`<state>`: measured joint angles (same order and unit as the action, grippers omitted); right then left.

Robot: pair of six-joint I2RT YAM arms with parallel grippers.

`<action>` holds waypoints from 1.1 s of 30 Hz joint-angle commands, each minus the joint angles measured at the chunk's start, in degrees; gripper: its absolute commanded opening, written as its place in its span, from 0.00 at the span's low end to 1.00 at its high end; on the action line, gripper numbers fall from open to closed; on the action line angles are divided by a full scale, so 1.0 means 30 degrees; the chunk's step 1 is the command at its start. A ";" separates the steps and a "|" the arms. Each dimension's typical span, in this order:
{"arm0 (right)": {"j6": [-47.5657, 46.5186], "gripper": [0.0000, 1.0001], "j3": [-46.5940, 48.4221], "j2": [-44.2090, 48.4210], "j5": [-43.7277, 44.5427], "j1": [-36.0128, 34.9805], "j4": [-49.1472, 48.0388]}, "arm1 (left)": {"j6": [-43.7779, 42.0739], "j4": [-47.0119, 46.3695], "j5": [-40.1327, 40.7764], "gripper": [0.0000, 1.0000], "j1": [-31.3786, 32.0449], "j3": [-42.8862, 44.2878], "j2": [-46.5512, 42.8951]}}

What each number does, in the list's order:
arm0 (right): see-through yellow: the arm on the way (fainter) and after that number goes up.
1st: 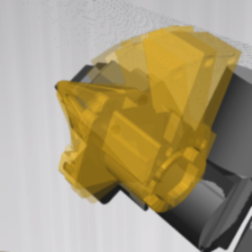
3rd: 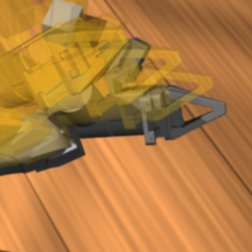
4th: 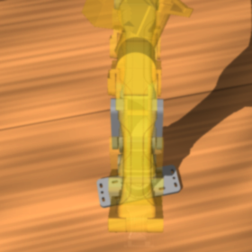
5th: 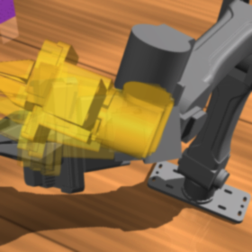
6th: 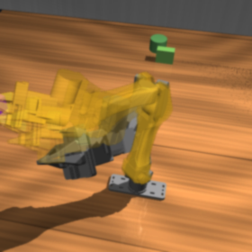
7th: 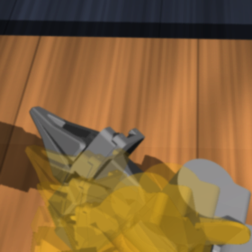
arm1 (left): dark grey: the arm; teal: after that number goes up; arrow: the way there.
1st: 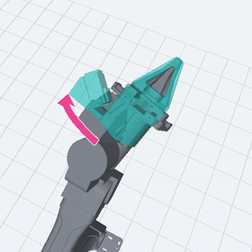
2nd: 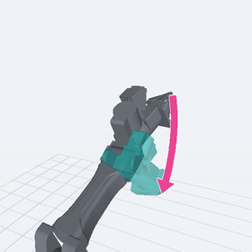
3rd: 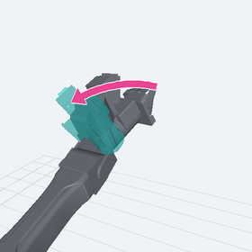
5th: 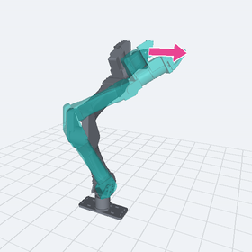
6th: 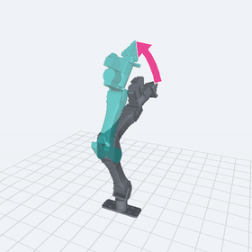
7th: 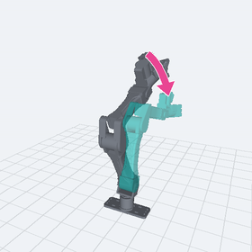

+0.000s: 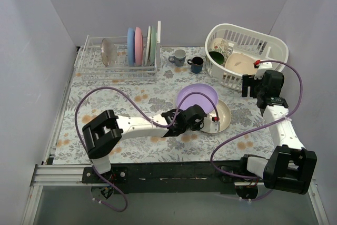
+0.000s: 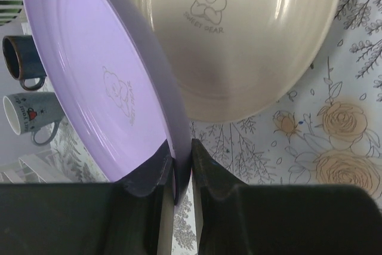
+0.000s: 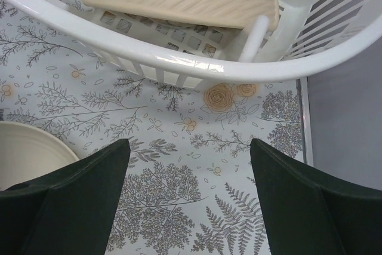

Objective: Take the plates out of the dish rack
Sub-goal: Place the plate at the center of the board.

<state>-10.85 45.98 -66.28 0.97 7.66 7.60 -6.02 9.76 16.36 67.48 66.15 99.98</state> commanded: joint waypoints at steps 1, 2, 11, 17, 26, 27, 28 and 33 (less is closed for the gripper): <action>-0.0044 0.90 0.0846 -0.0142 -0.0178 0.0112 -0.0012 | -0.1039 -0.1582 0.1197 0.00 0.0795 0.1240 0.0769; -0.0074 0.90 0.0789 -0.0143 -0.0178 0.0112 -0.0012 | -0.1098 -0.1641 0.1226 0.00 0.0942 0.1473 0.0947; -0.0484 0.90 0.0671 -0.0289 -0.1057 0.0112 0.0046 | -0.1215 -0.2081 0.1138 0.00 0.1997 0.2646 0.2560; -0.0572 0.90 0.0612 -0.0289 -0.1174 0.0142 0.0047 | -0.1303 -0.1818 0.1139 0.00 0.2787 0.2677 0.2912; -0.0601 0.90 0.0466 -0.0085 -0.1320 0.0142 0.0047 | -0.1070 -0.1232 0.0962 0.00 0.3170 0.2120 0.3000; -0.0601 0.90 0.0495 -0.0055 -0.1349 0.0142 0.0046 | -0.1098 -0.1174 0.0963 0.00 0.3199 0.2120 0.3000; -0.0601 0.90 0.0437 -0.0026 -0.1379 0.0142 0.0017 | -0.1069 -0.1086 0.0905 0.00 0.3170 0.2120 0.3000; -0.0601 0.90 0.0407 0.0033 -0.1408 0.0113 -0.0012 | -0.1127 -0.0822 0.1138 0.00 0.3170 0.1944 0.3058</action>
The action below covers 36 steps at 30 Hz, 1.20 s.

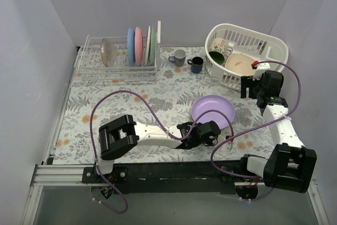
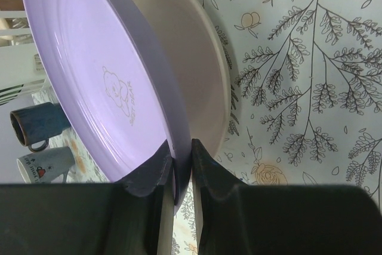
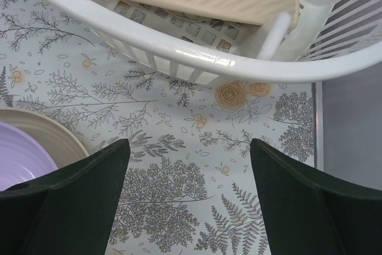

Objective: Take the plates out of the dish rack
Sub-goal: Place the plate at the center of the board.

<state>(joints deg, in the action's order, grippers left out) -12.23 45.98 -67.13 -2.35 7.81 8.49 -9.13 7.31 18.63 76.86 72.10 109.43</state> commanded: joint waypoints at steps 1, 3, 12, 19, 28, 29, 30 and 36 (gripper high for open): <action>-0.0142 0.90 0.0407 0.0317 -0.0330 0.0090 -0.0311 | -0.0151 -0.0034 0.0439 0.00 0.0073 -0.0067 -0.0060; -0.0142 0.90 0.0407 0.0347 -0.0388 0.0090 -0.0311 | -0.0152 0.0111 0.0440 0.00 0.0044 -0.0096 0.0057; -0.0113 0.90 0.0261 0.0552 -0.0535 0.0120 -0.0311 | -0.0181 0.0346 0.0322 0.08 0.0044 -0.0125 0.0321; -0.0055 0.90 0.0231 0.0552 -0.0681 0.0120 -0.0282 | -0.0152 0.0346 0.0439 0.29 0.0015 0.0021 0.0351; -0.0026 0.90 0.0202 0.0522 -0.0857 0.0120 -0.0282 | -0.0357 0.0287 0.0761 0.45 0.0015 0.0255 0.0204; -0.0025 0.90 0.0231 0.0493 -0.0857 0.0120 -0.0282 | -0.0415 0.0259 0.0849 0.47 0.0044 0.0313 0.0175; 0.0004 0.90 0.0202 0.0435 -0.0915 0.0120 -0.0282 | -0.0415 0.0287 0.0879 0.47 0.0044 0.0430 0.0117; 0.0033 0.90 0.0202 0.0289 -0.1091 0.0120 -0.0253 | -0.0532 0.0259 0.1288 0.60 0.0015 0.0665 -0.0644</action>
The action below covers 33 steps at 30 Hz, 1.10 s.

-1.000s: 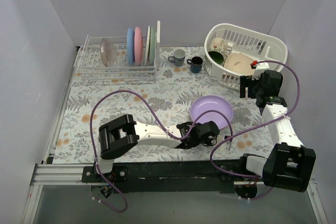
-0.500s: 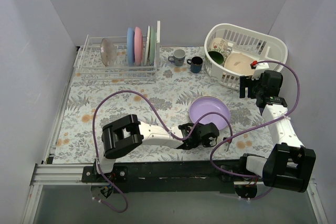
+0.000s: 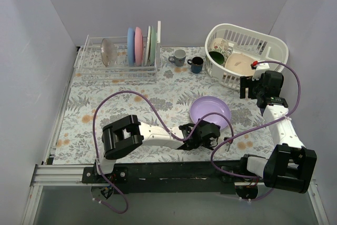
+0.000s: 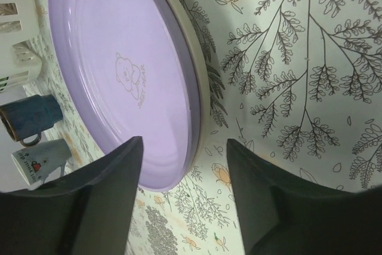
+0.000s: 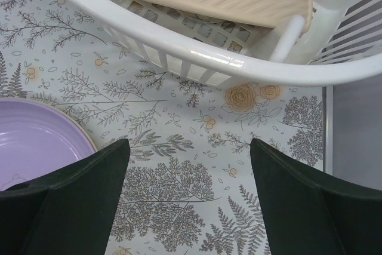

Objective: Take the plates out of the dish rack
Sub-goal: Place the plate at the center of the board, then unload the plate from the dish rack.

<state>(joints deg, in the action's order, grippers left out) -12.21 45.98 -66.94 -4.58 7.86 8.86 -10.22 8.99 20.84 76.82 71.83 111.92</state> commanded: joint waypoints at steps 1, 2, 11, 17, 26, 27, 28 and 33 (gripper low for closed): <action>0.0026 0.90 0.0231 0.0164 -0.0349 0.0076 -0.0376 | -0.0023 -0.0332 0.0495 0.63 0.0029 0.0869 -0.1911; 0.0055 0.90 0.0231 0.0106 -0.0407 0.0105 -0.0376 | 0.0152 -0.0332 0.0495 0.66 0.0029 0.1015 -0.2119; 0.0026 0.90 0.0232 -0.0071 -0.0700 0.0105 -0.0289 | 0.3864 0.1482 -0.1491 0.82 -0.1198 0.2830 -0.4461; -0.0033 0.90 0.0261 -0.0100 -0.0729 0.0105 -0.0347 | 0.7912 0.0257 -0.3867 0.80 -0.6378 0.3184 -0.6044; -0.0091 0.90 0.0348 -0.0598 -0.0992 0.0105 -0.0318 | 1.1988 -0.1824 -0.5832 0.82 -1.3705 0.2247 -0.8185; -0.0091 0.89 0.0348 -0.0656 -0.1022 0.0105 -0.0260 | 1.2164 -0.1942 -0.5979 0.82 -1.4262 0.2276 -0.8156; -0.0091 0.89 0.0406 -0.0685 -0.1080 0.0105 -0.0230 | 1.2427 -0.2117 -0.6328 0.82 -1.5370 0.2276 -0.8040; -0.0178 0.89 0.0319 -0.0598 -0.1169 0.0105 -0.0200 | 1.4448 -0.2266 -0.8468 0.82 -1.8979 0.3534 -0.6664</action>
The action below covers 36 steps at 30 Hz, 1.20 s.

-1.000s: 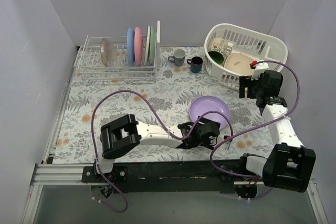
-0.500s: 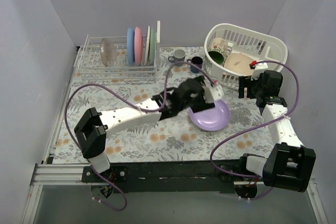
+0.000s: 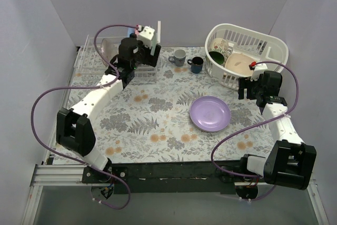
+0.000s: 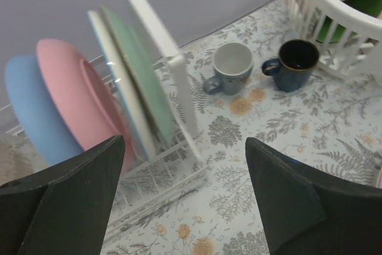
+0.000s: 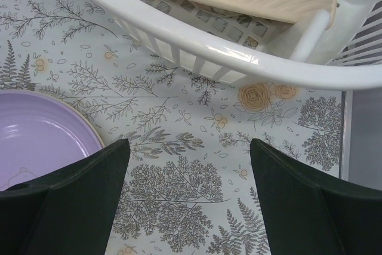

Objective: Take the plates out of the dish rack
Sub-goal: Unload the plate from the dish rack.

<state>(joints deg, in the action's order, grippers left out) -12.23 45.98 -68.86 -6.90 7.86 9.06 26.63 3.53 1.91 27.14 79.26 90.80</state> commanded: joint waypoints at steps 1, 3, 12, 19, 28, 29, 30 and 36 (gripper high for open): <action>-0.0172 0.89 0.0290 0.0072 -0.0397 0.0105 -0.0295 | 0.2370 -0.0386 -0.2567 0.82 -0.3468 0.1291 0.0753; -0.0259 0.89 0.0261 0.0073 -0.0426 0.0105 -0.0295 | 0.3042 -0.0123 -0.3154 0.82 -0.4295 0.2141 0.1691; -0.0289 0.89 0.0319 -0.0220 -0.0660 0.0105 -0.0237 | 0.3721 0.0464 -0.5470 0.85 -0.6994 0.3666 0.3510; -0.0289 0.89 0.0319 -0.0367 -0.0778 0.0076 -0.0178 | 0.3779 0.0318 -0.5999 0.83 -0.7492 0.3579 0.4125; -0.0260 0.89 0.0319 -0.0454 -0.0807 0.0105 -0.0149 | 0.4393 -0.0091 -0.7110 0.75 -0.8283 0.3667 0.4537; -0.0289 0.89 0.0348 -0.0455 -0.0807 0.0105 -0.0149 | 0.4452 -0.0151 -0.7576 0.75 -0.8370 0.3550 0.4449; -0.0289 0.89 0.0319 -0.0484 -0.0807 0.0076 -0.0149 | 0.4598 -0.0238 -0.7871 0.75 -0.8545 0.3462 0.4362; -0.0289 0.89 0.0407 -0.0572 -0.0865 0.0105 -0.0090 | 0.4629 -0.0327 -0.8284 0.74 -0.8840 0.3432 0.4331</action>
<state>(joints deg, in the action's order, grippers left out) -12.43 45.98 -70.52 -8.38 7.88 9.28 40.07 3.79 -20.58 1.17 88.25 104.77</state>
